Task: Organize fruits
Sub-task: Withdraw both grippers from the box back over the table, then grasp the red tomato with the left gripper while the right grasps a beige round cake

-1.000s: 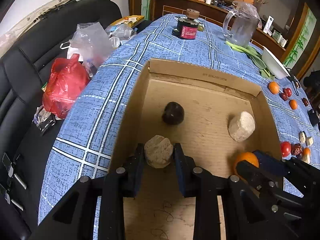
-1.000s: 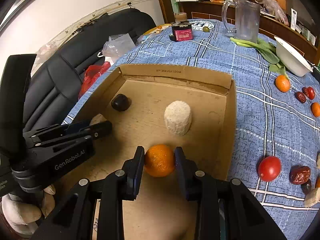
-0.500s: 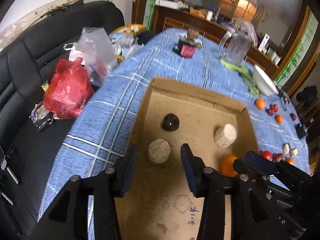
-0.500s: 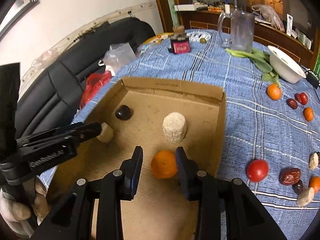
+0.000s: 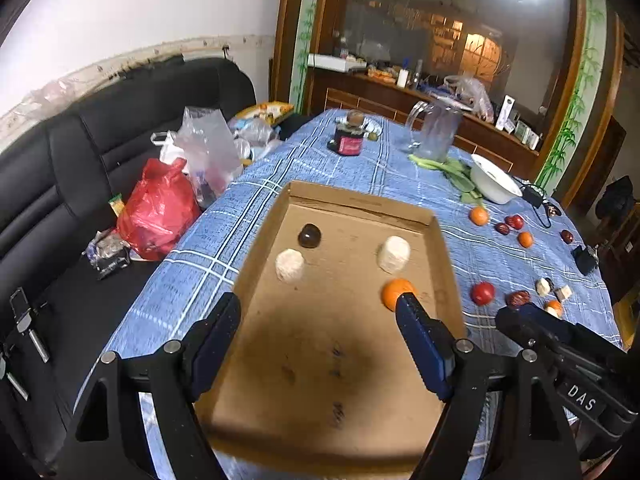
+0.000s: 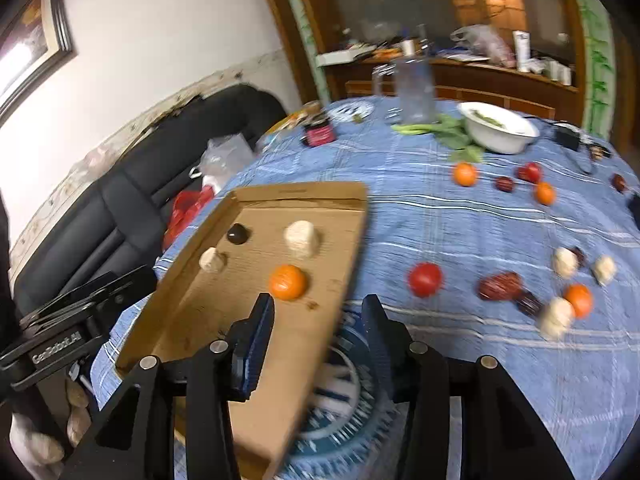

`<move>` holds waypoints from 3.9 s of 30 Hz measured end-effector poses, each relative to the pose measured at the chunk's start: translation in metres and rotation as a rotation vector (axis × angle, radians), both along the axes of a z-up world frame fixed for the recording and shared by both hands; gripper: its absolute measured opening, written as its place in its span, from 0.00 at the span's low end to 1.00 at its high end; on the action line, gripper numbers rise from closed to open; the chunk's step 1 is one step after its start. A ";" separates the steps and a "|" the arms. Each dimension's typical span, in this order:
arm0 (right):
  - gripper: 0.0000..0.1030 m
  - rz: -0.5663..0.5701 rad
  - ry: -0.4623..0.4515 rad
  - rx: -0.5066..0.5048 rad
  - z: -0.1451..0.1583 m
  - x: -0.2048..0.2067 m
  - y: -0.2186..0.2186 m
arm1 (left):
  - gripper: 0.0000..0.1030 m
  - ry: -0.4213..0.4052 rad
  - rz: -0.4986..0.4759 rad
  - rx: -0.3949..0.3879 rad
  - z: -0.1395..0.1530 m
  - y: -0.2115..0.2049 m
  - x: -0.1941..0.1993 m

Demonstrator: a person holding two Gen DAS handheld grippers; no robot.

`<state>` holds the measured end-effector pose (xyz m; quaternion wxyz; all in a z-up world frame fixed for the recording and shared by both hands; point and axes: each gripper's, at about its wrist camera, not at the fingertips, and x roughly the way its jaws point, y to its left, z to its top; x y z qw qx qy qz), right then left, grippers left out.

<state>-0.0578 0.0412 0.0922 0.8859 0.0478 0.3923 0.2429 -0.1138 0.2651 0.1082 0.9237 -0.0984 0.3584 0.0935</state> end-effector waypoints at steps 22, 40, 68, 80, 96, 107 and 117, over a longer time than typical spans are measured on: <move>0.55 -0.184 -0.033 0.084 -0.002 -0.052 -0.094 | 0.77 -0.090 -0.074 0.212 0.020 -0.083 -0.048; 0.56 -0.136 0.007 0.011 -0.003 -0.042 -0.113 | 0.77 -0.096 -0.104 0.185 0.013 -0.095 -0.054; 0.60 -0.174 0.043 -0.019 -0.024 0.010 -0.179 | 0.77 0.018 -0.312 0.147 -0.022 -0.150 0.041; 0.60 -0.152 0.103 -0.122 -0.053 0.047 -0.156 | 0.66 0.155 -0.365 0.144 -0.055 -0.165 0.113; 0.45 -0.148 0.121 -0.156 -0.071 0.071 -0.137 | 0.45 0.347 -0.435 0.182 -0.088 -0.186 0.161; 0.29 -0.173 0.117 -0.105 -0.072 0.072 -0.147 | 0.27 0.301 -0.437 0.162 -0.080 -0.185 0.154; 0.29 -0.162 0.074 -0.040 -0.044 0.046 -0.149 | 0.27 0.170 -0.399 0.046 -0.036 -0.156 0.103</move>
